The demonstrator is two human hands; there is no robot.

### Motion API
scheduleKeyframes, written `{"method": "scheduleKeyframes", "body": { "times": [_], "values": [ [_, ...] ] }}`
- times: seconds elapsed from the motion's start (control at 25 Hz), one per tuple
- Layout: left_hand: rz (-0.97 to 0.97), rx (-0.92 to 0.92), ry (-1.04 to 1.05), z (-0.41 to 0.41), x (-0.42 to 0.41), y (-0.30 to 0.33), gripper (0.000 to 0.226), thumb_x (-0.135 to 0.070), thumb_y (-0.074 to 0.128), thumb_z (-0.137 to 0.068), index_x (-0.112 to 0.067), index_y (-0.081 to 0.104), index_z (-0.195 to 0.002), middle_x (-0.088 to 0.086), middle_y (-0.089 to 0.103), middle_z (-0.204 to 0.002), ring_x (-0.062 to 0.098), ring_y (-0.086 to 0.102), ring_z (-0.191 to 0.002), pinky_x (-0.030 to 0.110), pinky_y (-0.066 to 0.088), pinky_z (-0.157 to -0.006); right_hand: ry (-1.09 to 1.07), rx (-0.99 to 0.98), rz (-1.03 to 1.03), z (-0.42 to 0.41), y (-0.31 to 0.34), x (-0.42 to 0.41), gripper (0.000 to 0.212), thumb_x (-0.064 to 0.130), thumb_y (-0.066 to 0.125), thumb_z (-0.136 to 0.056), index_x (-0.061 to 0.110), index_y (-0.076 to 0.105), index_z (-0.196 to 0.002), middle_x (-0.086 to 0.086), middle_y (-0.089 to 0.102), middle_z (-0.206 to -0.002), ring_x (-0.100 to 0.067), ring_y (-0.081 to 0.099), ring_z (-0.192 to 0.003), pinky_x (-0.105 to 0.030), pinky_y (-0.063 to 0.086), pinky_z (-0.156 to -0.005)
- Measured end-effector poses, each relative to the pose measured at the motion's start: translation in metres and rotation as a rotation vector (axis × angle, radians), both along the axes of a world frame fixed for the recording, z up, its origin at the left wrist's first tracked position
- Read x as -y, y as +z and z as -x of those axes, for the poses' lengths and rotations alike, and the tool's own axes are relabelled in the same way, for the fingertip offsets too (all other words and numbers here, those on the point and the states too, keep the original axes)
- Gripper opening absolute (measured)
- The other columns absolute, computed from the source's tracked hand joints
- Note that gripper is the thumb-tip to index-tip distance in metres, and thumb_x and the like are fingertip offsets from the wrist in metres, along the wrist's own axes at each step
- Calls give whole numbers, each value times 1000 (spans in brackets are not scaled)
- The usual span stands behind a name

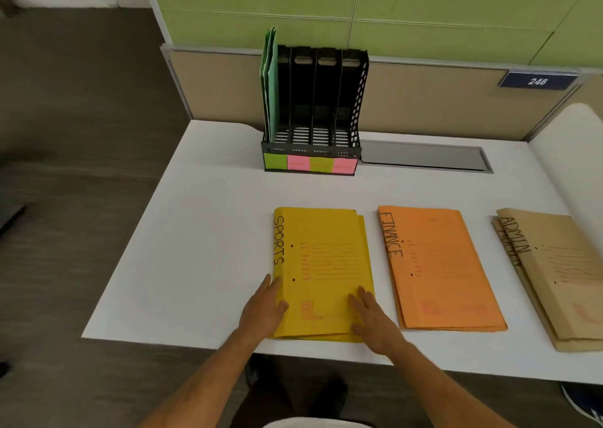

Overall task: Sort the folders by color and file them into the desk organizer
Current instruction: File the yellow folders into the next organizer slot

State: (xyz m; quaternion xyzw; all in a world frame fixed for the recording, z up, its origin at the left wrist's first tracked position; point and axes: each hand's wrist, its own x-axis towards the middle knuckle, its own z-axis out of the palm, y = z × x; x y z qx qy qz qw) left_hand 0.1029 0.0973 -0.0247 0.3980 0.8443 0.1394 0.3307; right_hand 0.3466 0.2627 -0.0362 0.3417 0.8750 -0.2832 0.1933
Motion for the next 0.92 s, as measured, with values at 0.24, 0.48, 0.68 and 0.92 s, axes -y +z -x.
{"method": "scheduleKeyframes", "body": {
  "times": [0.24, 0.48, 0.68, 0.92],
  "values": [
    [68, -69, -111, -24, 7, -14, 70, -25, 44, -104, -26, 3, -161, 5, -11, -168, 25, 35, -144, 36, 41, -110, 256, 152, -71, -15, -10, -4, 68, 29, 36, -106, 18, -5, -159, -19, -18, -164, -43, -10, -152, -49, 14, -124],
    [-8, 68, 144, -35, -5, -8, 72, -18, 55, -99, -24, 17, -160, 4, 11, -167, 28, 38, -143, 38, 37, -113, 292, 183, -42, -16, -9, -10, 80, 29, 49, -102, 21, -6, -159, -16, -22, -164, -40, -14, -152, -51, 15, -124],
    [-157, 112, 398, -32, -14, 8, 49, -15, 63, -93, -22, 50, -140, 5, 62, -131, 22, 61, -106, 31, 48, -90, 285, 190, 19, -16, -6, -15, 81, 27, 50, -102, 26, -8, -159, -9, -26, -164, -35, -16, -152, -53, 24, -122],
    [-198, 202, 550, -26, -26, 19, 55, -12, 72, -87, -18, 50, -138, 7, 48, -121, 24, 59, -106, 39, 52, -90, 266, 170, 84, -16, -1, -18, 79, 28, 49, -103, 24, -7, -159, -10, -24, -164, -35, -15, -152, -51, 12, -124]
  ]
}}
